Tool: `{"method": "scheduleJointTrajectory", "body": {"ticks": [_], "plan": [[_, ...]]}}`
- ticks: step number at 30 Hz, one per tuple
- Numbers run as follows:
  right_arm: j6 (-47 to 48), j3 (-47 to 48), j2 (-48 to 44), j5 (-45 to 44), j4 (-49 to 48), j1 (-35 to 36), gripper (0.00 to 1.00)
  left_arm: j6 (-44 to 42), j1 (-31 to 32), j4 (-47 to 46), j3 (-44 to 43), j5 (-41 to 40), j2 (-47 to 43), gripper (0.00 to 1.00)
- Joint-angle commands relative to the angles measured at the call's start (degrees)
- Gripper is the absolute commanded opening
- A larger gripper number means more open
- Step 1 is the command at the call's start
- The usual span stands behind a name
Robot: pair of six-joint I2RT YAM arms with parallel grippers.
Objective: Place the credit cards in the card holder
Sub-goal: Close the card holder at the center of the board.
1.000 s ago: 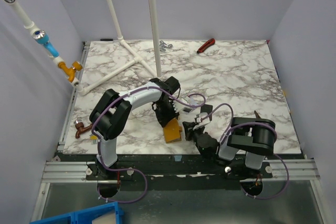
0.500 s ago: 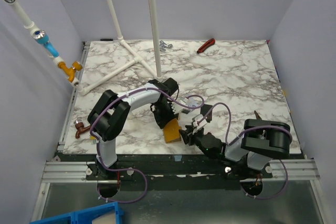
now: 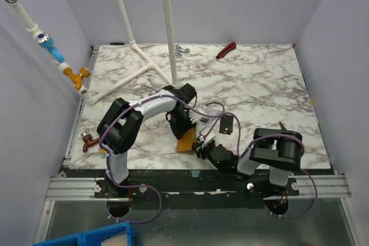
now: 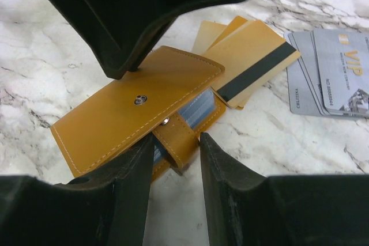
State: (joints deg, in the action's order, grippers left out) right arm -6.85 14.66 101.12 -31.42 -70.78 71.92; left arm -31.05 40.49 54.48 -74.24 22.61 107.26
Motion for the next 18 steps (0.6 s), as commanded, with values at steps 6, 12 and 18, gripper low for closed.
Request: {"method": "scheduleJointTrajectory", "body": {"ticks": [6,12,18], "plan": [[8.61,3.09,6.87,-3.21,-6.96,0.60,0.29,-1.68,-0.16,0.53,-2.36,1.47,2.55,0.17],[7.01,3.85,9.53,-8.32,-10.04,0.62,0.14,-2.07,-0.19,1.16,-2.22,1.38,3.24,0.16],[-0.30,2.15,7.30,-11.26,-10.37,0.63,0.07,-2.04,-0.22,1.34,-2.23,1.37,2.68,0.16]]}}
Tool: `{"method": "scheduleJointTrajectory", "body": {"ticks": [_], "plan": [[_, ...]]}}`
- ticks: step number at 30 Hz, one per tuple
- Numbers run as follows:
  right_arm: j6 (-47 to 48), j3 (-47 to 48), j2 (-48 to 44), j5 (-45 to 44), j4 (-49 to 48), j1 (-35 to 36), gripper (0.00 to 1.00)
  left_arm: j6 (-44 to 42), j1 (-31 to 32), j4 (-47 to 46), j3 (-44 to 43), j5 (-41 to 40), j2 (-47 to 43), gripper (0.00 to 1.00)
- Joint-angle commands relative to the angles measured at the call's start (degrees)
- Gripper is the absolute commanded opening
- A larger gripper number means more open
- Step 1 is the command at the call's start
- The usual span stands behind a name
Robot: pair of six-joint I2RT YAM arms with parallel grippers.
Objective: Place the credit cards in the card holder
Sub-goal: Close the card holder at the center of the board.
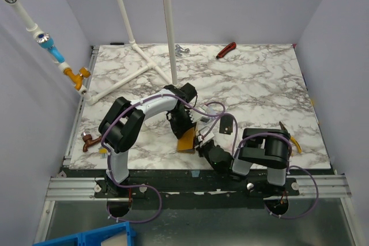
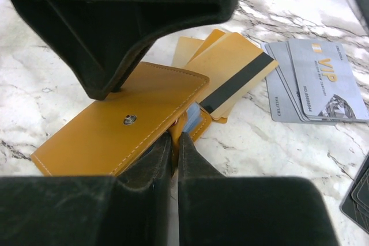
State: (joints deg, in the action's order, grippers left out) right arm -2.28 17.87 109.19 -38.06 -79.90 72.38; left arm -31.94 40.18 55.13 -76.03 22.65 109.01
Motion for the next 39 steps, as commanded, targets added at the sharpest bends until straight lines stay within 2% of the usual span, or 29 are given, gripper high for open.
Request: {"method": "scheduleJointTrajectory", "body": {"ticks": [1,9,20,31,39], "plan": [[-6.60,-1.67,-1.57,-5.19,-1.39,0.17,0.07,-1.05,0.08,0.68,-0.43,1.26,0.96,0.16],[-20.52,-3.99,-7.16,-7.92,6.50,0.14,0.05,-0.24,0.18,0.59,-1.07,1.43,0.77,0.16],[-26.27,-6.24,-9.18,-8.53,6.38,0.12,0.05,1.87,3.25,1.64,-4.79,2.64,-1.17,0.16],[-36.26,-10.62,-12.65,-10.13,5.76,-0.03,0.09,5.96,4.46,-2.85,-5.74,-3.79,4.36,0.15],[-39.43,-14.62,-17.58,-10.88,5.11,0.03,0.28,8.86,4.55,-5.31,-5.17,-4.02,5.07,0.15]]}}
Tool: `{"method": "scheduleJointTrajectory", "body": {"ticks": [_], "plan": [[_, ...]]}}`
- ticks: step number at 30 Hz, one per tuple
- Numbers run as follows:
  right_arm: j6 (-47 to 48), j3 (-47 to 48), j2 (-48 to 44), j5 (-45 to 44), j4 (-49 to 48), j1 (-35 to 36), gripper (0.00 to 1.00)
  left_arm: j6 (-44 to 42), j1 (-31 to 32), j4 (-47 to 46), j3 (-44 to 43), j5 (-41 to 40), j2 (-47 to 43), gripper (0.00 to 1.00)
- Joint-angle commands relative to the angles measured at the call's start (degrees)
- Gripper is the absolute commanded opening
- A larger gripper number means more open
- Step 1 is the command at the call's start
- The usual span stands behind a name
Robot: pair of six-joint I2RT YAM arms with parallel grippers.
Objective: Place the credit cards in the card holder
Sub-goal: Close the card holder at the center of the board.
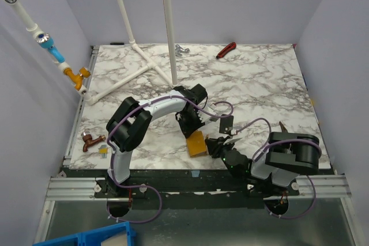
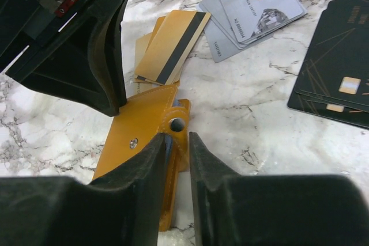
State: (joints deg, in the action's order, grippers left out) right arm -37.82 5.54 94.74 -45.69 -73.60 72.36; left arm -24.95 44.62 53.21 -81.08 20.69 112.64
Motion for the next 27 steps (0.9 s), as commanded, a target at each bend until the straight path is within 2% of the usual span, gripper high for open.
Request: {"method": "scheduleJointTrajectory", "body": {"ticks": [1,4,9,14,16,20,22,27], "plan": [[-4.63,-2.77,-4.51,-3.44,-0.22,0.02,0.31,2.07,0.12,-3.75,0.23,-2.21,1.40,0.15],[-6.82,-2.71,-9.03,-4.29,6.88,-0.06,0.39,2.45,0.12,-5.22,1.62,-2.68,0.79,0.15],[-6.47,0.41,-17.05,-1.96,20.59,-0.19,0.45,2.87,0.12,-7.02,3.49,-2.90,-0.81,0.15],[-0.10,1.56,-18.35,4.58,21.13,-0.31,0.48,3.14,0.48,-7.75,4.51,-2.29,-1.93,0.16],[2.23,3.00,-18.58,7.46,22.85,-0.31,0.48,3.22,0.55,-8.09,5.10,-2.11,-2.71,0.16],[2.81,6.49,-20.54,9.13,32.23,-0.30,0.47,3.79,0.53,-8.25,6.02,-1.53,-5.46,0.18],[2.39,7.49,-21.86,9.38,36.63,-0.32,0.47,4.12,0.46,-6.51,5.34,-0.57,-7.52,0.22],[1.66,12.53,-22.60,10.26,49.48,-0.31,0.39,4.16,-0.05,-6.58,5.64,2.35,-15.47,0.25]]}}
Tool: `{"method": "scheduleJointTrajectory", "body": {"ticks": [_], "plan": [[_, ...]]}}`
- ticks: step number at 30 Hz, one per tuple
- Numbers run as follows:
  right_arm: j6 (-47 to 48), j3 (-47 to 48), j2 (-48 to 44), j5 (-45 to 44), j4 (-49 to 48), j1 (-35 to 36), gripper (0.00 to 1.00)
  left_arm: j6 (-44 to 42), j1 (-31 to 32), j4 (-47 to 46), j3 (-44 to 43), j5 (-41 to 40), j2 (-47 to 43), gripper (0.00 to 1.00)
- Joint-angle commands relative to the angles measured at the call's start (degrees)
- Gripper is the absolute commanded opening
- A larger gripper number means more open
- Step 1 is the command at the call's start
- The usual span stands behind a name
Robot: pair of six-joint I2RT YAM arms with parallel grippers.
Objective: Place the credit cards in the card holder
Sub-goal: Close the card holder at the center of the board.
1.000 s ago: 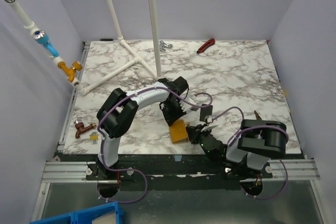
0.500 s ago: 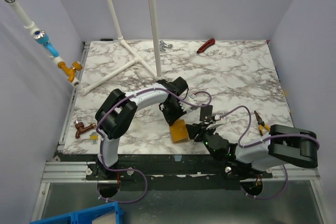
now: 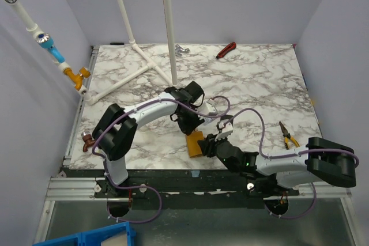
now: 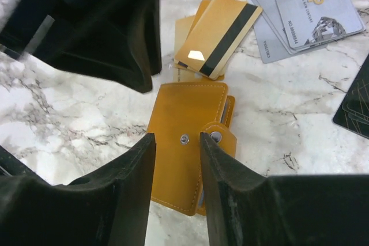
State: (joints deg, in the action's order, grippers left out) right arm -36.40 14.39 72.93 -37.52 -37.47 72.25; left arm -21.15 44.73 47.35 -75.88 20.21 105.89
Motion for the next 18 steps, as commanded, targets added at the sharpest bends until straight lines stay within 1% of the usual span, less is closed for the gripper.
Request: {"method": "scheduleJointTrajectory", "body": {"ticks": [1,6,9,11,13,15,18], "plan": [[-0.15,4.27,-0.96,2.12,15.38,-0.24,0.38,0.52,-0.33,-1.05,0.59,3.54,-9.66,0.26],[-1.55,4.28,-2.90,1.70,19.27,-0.32,0.38,1.78,-1.70,-5.30,3.79,10.44,-13.30,0.34],[-4.19,5.38,-3.26,-0.19,23.41,-0.92,0.39,2.27,-3.06,-7.89,6.54,18.04,-15.04,0.37],[-5.66,6.11,-4.25,-0.71,25.89,-2.07,0.39,3.30,-4.80,-11.82,9.81,24.05,-17.41,0.36],[-6.75,6.64,-5.84,1.28,27.56,-4.23,0.39,6.00,-6.94,-19.20,14.53,28.86,-21.13,0.33],[-7.78,7.69,-7.52,4.22,29.67,-6.88,0.41,6.76,-7.45,-24.06,17.99,28.51,-24.62,0.28],[-8.15,10.18,-9.14,9.45,33.46,-10.64,0.45,5.21,-7.29,-28.85,21.77,27.06,-28.48,0.24]]}}
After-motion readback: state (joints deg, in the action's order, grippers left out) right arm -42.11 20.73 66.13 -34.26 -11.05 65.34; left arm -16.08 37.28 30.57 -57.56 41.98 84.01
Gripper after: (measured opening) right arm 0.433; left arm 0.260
